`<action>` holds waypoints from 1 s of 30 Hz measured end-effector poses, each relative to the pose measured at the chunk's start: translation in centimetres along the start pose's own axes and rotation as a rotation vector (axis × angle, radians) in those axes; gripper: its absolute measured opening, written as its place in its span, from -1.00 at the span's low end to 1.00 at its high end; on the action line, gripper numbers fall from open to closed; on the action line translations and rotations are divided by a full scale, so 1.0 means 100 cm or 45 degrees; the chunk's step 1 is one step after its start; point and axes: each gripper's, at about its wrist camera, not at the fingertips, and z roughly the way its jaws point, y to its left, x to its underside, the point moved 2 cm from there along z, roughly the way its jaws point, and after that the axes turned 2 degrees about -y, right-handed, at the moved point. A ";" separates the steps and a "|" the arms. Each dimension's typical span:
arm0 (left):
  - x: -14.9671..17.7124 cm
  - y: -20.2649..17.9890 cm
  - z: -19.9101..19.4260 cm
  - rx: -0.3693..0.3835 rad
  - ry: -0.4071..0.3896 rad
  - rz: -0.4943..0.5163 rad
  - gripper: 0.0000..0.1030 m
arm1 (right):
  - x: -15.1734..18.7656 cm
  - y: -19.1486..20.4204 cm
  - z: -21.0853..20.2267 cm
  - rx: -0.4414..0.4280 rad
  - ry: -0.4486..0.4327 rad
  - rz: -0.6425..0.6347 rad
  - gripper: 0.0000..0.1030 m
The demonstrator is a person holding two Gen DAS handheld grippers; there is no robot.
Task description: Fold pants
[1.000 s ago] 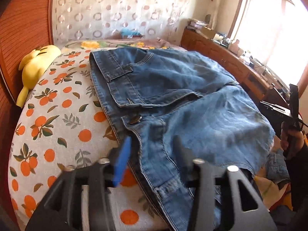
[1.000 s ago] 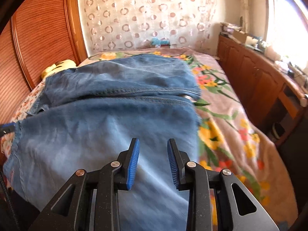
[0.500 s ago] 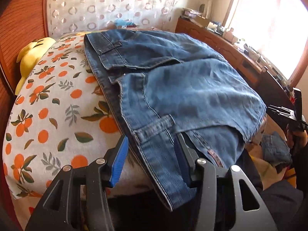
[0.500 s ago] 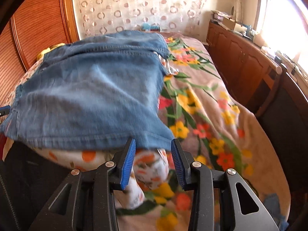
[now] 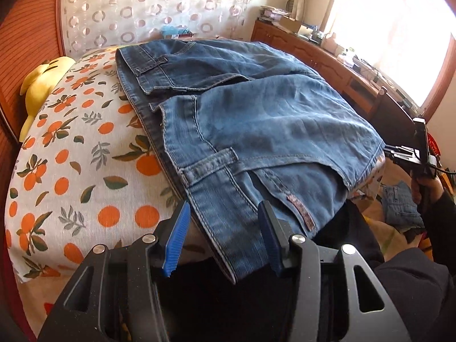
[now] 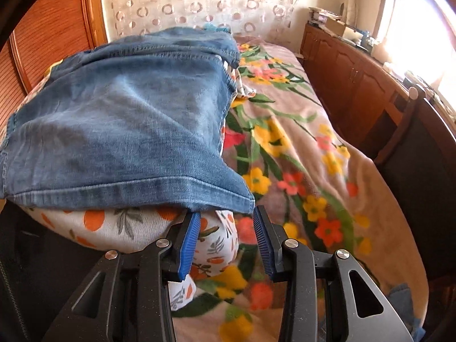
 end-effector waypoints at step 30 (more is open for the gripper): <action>-0.010 -0.019 -0.072 0.113 -0.171 0.097 -0.95 | -0.024 0.002 -0.058 0.003 -0.301 0.003 -0.96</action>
